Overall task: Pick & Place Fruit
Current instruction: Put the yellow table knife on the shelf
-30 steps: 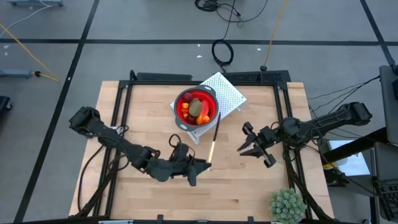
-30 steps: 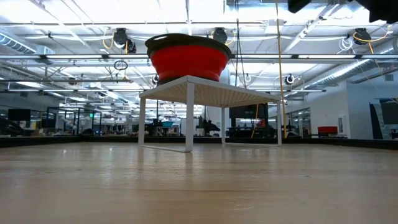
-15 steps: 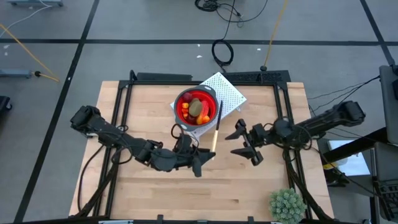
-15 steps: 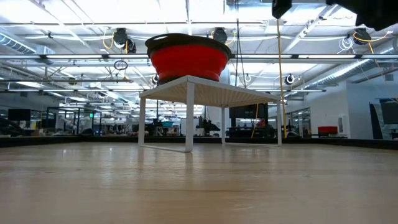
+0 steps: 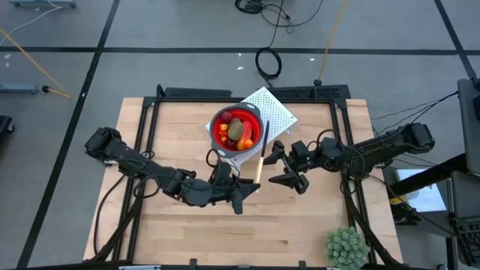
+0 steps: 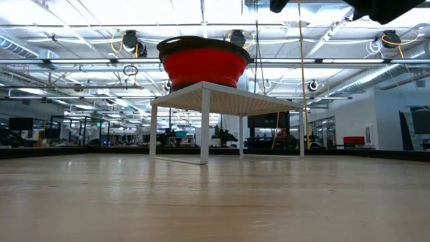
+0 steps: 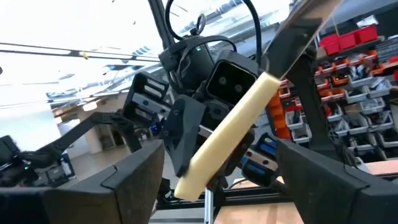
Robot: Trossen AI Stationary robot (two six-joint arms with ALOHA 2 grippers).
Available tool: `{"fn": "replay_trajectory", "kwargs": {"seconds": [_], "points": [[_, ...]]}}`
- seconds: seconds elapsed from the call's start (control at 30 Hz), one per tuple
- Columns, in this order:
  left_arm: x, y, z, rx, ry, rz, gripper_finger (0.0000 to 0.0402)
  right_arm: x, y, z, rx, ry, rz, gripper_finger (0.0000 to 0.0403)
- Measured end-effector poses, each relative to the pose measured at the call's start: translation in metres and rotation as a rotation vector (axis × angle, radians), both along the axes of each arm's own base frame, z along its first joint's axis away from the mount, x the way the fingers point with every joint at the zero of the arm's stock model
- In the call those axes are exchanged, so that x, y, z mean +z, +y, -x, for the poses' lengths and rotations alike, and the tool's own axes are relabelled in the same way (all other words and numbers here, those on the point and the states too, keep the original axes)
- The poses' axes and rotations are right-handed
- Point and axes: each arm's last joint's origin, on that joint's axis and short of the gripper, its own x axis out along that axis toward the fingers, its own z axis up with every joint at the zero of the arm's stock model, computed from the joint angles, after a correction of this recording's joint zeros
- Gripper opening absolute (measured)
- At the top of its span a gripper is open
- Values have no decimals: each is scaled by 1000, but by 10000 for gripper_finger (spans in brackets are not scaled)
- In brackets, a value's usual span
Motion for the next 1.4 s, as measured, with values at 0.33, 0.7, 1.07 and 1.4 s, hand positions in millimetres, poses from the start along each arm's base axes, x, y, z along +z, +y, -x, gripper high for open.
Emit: {"fn": "replay_trajectory", "kwargs": {"seconds": [0.33,0.7,1.07,1.4], "points": [[1,0,0,0,-4,-8,62,-5,0,-11,22,33,-29,302],[0,0,0,0,4,-11,63,9,4,-32,72,19,-16,302],[0,0,0,-2,6,-25,63,5,4,-34,71,67,-10,276],[0,0,0,-2,7,-29,63,7,4,-34,71,44,-14,162]]}}
